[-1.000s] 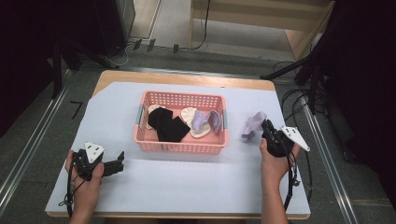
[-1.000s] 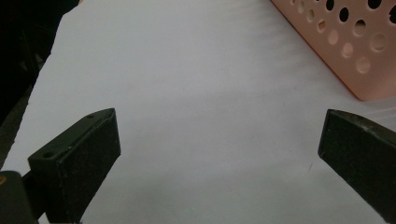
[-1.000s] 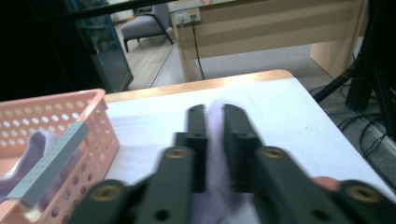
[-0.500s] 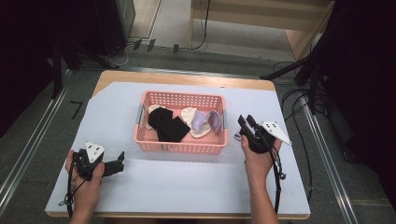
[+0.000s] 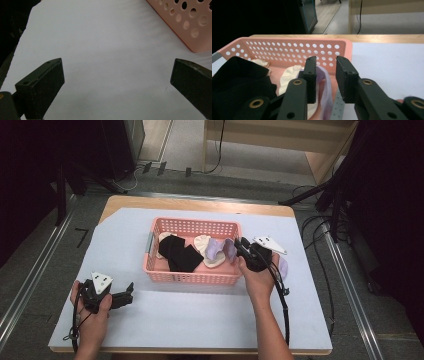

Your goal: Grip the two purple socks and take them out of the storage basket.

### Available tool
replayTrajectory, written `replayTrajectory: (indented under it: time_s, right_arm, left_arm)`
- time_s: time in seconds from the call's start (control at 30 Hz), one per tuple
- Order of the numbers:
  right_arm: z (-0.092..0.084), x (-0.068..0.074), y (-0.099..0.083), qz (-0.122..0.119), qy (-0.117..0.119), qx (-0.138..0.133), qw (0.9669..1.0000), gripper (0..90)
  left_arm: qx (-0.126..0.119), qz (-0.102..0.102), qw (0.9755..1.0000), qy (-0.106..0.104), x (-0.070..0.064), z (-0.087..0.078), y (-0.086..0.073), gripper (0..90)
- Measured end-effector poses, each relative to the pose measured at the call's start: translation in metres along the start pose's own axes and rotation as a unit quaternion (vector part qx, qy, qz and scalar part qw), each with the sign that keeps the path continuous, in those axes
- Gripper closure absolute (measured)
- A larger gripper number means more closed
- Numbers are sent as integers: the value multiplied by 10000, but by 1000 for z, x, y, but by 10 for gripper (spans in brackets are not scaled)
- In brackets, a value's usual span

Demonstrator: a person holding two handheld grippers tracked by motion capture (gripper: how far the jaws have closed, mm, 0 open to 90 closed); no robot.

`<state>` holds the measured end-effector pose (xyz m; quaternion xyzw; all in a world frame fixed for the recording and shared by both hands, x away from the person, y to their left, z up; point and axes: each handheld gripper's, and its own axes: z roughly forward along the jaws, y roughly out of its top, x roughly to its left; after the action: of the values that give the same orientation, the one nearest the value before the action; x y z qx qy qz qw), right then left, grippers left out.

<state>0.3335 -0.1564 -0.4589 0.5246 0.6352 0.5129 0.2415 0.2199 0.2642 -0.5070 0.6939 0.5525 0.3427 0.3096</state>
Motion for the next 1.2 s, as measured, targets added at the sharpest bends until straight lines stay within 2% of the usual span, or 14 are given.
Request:
replayTrajectory:
  time_s: [0.13,0.17,0.27,0.5,0.57,0.7,0.9,1.03,1.07,1.1,1.2]
  right_arm:
    - [5,1,2,-139,-68,121,9998,731]
    - [9,0,2,-103,-119,236,9996,734]
    - [14,-2,2,-159,-196,330,9991,731]
    - [23,-1,1,-193,-194,391,9989,727]
    - [26,1,2,-317,-208,432,9983,727]
    - [29,2,2,-320,-169,451,9983,727]
    - [36,4,1,-530,-132,600,9967,726]
    - [41,6,-3,-690,-126,702,9951,762]
    - [41,6,-3,-741,-167,718,9945,791]
    - [42,5,-5,-680,-210,805,9942,882]
    - [39,4,-4,-733,-141,772,9942,898]
  left_arm:
    - [-31,-5,10000,-9,0,0,0,0]
    - [-66,-5,10000,-11,0,-1,-1,0]
    - [-128,-20,9999,-16,1,-3,-1,0]
    - [-279,-132,9995,-53,3,-6,-3,6]
    - [-288,-147,9995,-39,3,-6,-3,12]
    - [-311,-153,9994,-37,3,-6,-3,12]
    - [-325,-138,9994,-36,3,-6,-3,12]
    - [-343,-140,9993,-51,2,-6,-3,13]
    - [-342,-139,9993,-49,2,-6,-3,13]
    - [-345,-144,9993,-52,2,-6,-3,13]
    - [-306,-131,9994,-37,2,-6,-3,13]
